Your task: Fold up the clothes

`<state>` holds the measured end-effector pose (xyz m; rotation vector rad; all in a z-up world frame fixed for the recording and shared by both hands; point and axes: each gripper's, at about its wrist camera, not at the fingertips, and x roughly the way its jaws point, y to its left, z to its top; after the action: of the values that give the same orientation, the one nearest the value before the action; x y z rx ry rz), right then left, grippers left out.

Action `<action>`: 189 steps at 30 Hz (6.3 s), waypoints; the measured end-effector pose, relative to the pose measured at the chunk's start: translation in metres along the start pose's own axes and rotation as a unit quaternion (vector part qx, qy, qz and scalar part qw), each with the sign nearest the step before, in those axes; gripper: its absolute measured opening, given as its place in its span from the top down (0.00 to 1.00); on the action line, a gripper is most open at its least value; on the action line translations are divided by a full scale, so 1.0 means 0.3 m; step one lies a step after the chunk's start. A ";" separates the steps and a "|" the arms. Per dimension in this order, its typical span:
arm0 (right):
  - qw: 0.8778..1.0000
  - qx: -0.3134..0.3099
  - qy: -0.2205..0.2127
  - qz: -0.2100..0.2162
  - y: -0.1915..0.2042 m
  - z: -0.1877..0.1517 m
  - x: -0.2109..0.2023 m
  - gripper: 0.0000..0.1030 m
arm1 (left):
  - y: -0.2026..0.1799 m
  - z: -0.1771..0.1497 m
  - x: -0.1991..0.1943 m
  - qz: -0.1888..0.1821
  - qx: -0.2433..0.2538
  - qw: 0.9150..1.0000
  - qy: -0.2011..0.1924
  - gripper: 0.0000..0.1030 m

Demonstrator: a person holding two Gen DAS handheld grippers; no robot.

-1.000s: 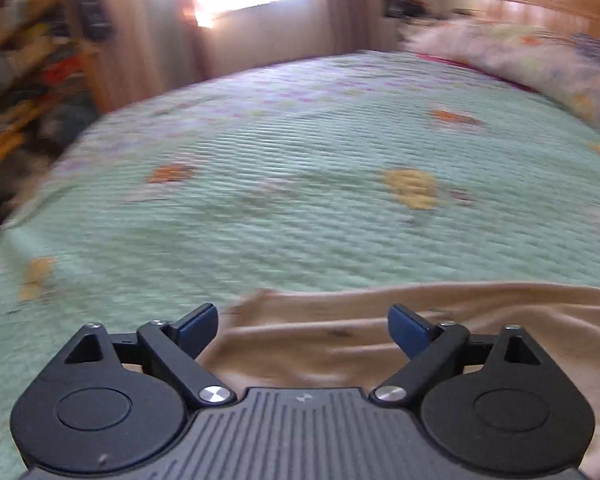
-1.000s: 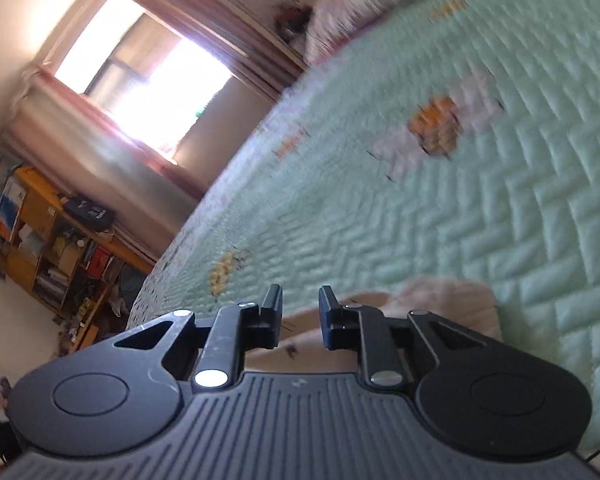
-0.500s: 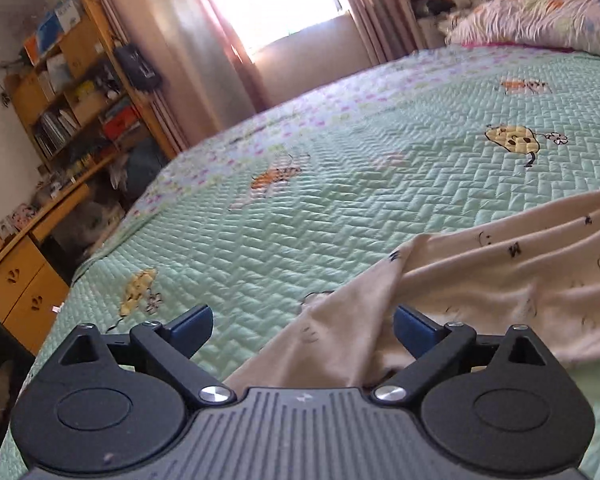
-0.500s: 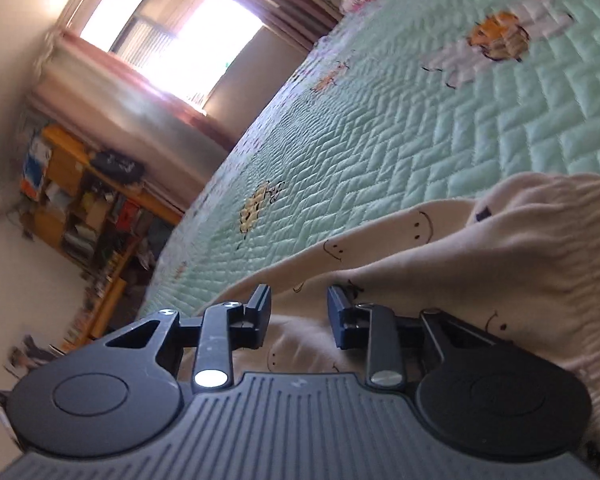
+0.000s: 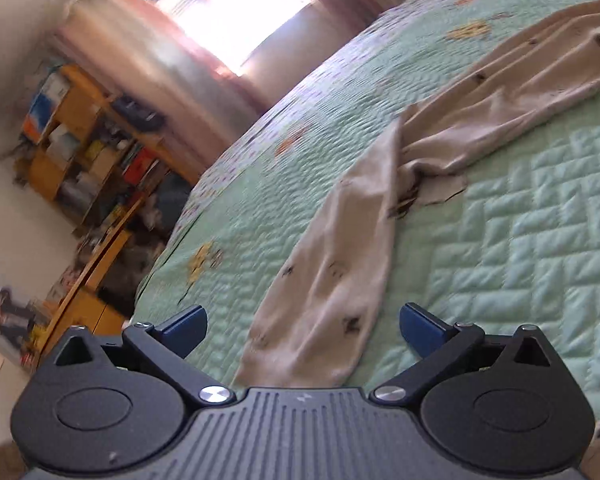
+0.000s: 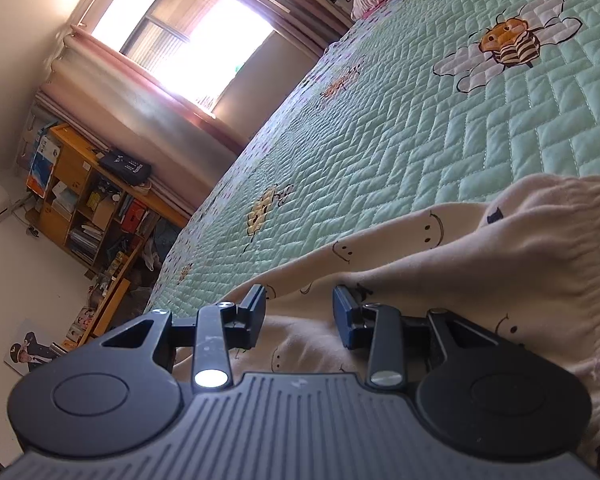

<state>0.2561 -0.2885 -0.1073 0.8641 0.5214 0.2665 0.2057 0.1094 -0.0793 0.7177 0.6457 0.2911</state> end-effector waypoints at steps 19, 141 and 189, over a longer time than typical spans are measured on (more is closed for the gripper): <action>1.000 0.001 -0.001 0.008 -0.020 -0.008 -0.003 0.59 | -0.058 0.056 0.000 -0.041 0.243 0.965 0.090 0.20; 1.000 -0.008 -0.011 0.014 -0.018 -0.017 -0.025 0.55 | 0.598 -0.113 0.612 -0.062 -0.649 0.754 0.081 0.10; 1.000 -0.014 -0.006 0.024 -0.013 -0.013 -0.023 0.48 | -0.328 0.766 0.414 -0.456 -0.322 0.827 0.068 0.14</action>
<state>0.2481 -0.2913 -0.1101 0.8510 0.4851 0.3118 0.4510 -0.0237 -0.0708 -0.3096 0.8915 -0.3353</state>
